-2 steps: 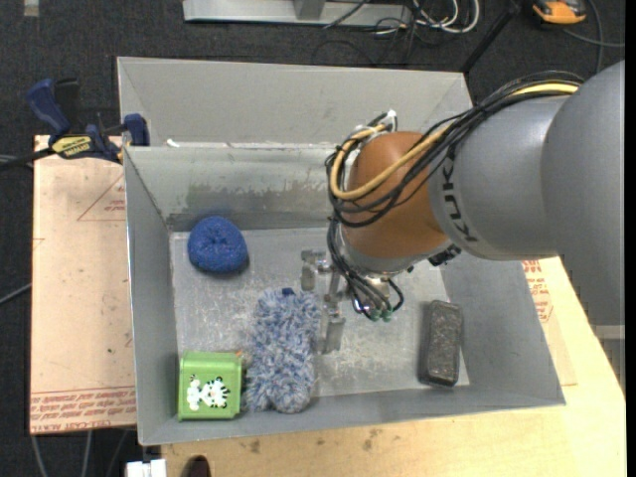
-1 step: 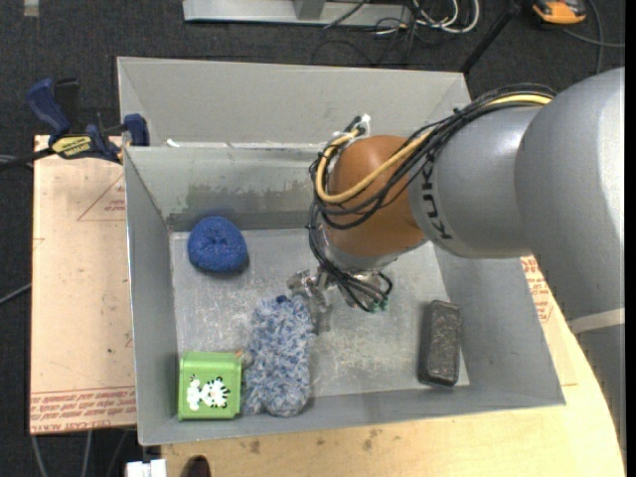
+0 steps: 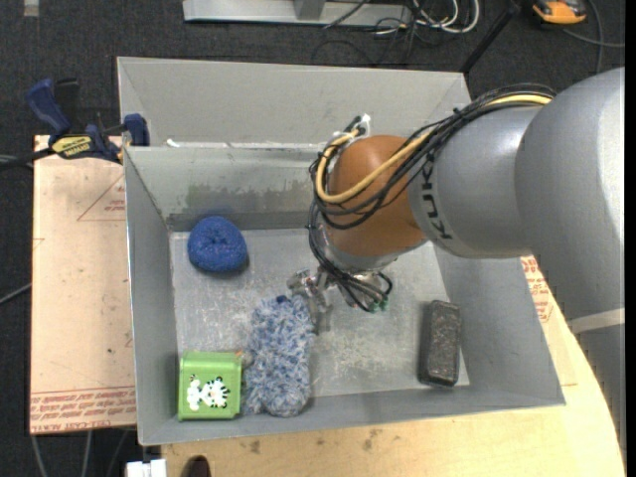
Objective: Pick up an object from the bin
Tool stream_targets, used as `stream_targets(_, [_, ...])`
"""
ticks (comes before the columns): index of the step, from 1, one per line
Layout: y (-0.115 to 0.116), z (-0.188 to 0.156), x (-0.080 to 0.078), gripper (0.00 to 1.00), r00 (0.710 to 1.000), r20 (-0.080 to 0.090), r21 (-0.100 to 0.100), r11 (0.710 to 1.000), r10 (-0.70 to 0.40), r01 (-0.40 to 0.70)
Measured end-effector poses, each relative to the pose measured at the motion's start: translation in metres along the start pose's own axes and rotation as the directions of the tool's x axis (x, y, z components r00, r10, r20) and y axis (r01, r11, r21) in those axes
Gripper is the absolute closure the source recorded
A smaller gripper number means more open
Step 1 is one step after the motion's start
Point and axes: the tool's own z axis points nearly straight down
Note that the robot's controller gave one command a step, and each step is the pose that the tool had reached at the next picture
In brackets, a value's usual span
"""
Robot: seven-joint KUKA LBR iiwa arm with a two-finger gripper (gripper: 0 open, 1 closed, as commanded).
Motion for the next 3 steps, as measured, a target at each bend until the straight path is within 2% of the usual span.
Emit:
stream_targets(1, [0.000,0.000,-0.001,1.00,1.000,-0.002,0.000,1.000,0.013,-0.013])
stream_targets(2, [0.002,-0.041,0.009,1.00,1.000,-0.010,-0.003,1.000,0.022,-0.022])
stream_targets(3, [0.010,-0.096,-0.009,1.00,0.997,-0.001,-0.001,0.997,0.079,-0.079])
